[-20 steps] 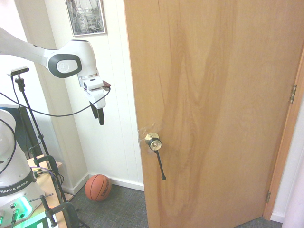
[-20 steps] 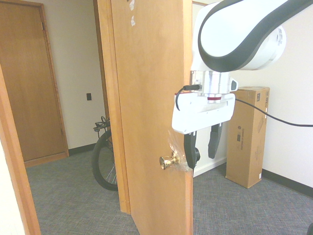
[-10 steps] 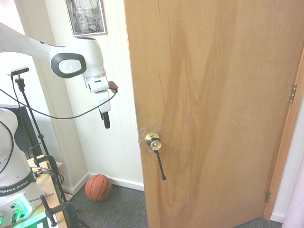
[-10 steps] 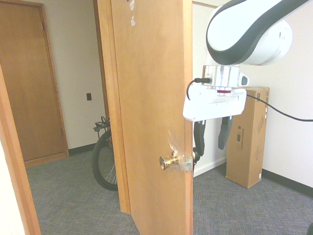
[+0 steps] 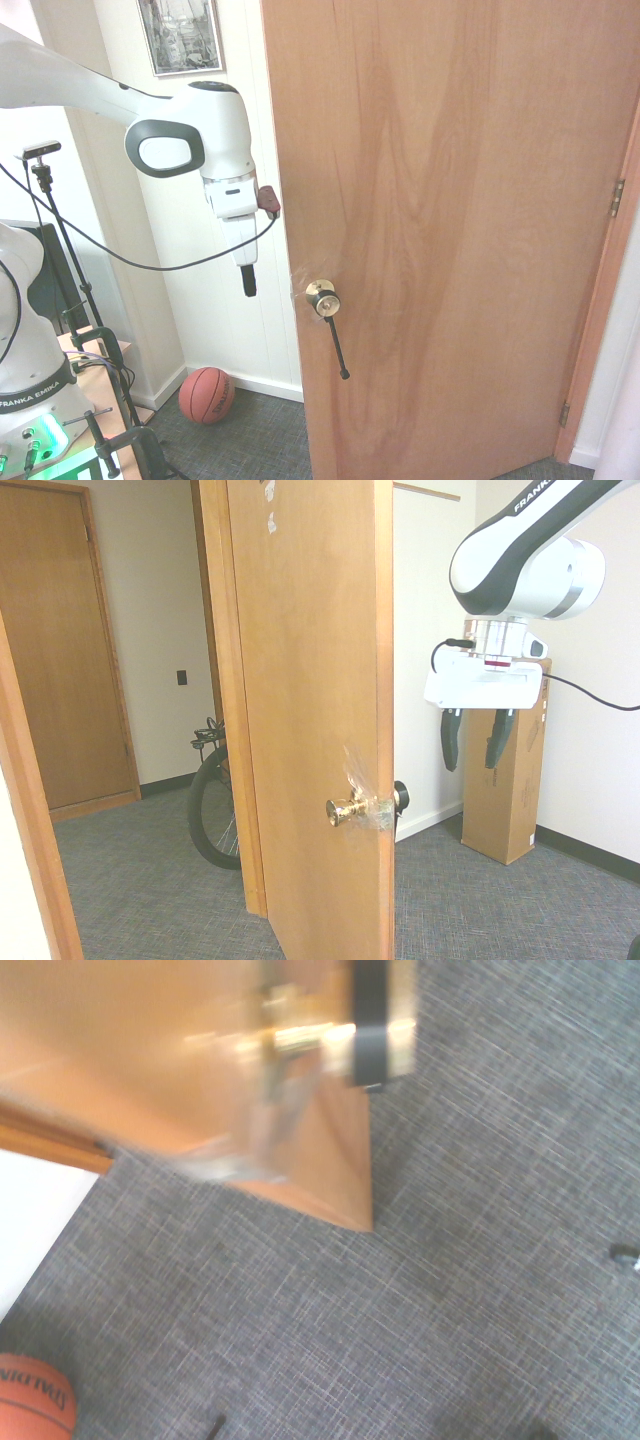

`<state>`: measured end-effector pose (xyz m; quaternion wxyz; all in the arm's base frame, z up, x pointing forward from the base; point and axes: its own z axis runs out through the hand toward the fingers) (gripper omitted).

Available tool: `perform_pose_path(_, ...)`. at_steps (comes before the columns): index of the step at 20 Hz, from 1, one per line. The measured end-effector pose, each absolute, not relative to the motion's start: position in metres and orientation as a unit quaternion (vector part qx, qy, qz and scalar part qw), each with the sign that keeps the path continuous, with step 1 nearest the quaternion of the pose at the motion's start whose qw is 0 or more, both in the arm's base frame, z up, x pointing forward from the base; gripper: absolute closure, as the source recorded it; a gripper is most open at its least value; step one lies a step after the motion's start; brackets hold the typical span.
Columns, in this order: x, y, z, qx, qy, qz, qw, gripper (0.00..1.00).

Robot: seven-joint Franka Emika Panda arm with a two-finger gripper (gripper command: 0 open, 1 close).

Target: Close the door

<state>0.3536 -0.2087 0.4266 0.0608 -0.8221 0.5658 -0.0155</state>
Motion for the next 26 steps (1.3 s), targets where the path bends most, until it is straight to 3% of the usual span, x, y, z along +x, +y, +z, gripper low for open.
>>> perform_pose_path(8, 0.368, -0.264, 0.442, -0.792, 0.606, -0.033, 0.072, 0.0)
perform_pose_path(16, 0.439, -0.258, 0.45, -0.764, 0.615, -0.109, 0.165, 0.0)
perform_pose_path(21, 0.471, -0.228, 0.439, -0.78, 0.584, -0.104, 0.197, 0.0)
perform_pose_path(26, 0.523, -0.132, 0.454, -0.817, 0.527, -0.113, 0.204, 0.0)
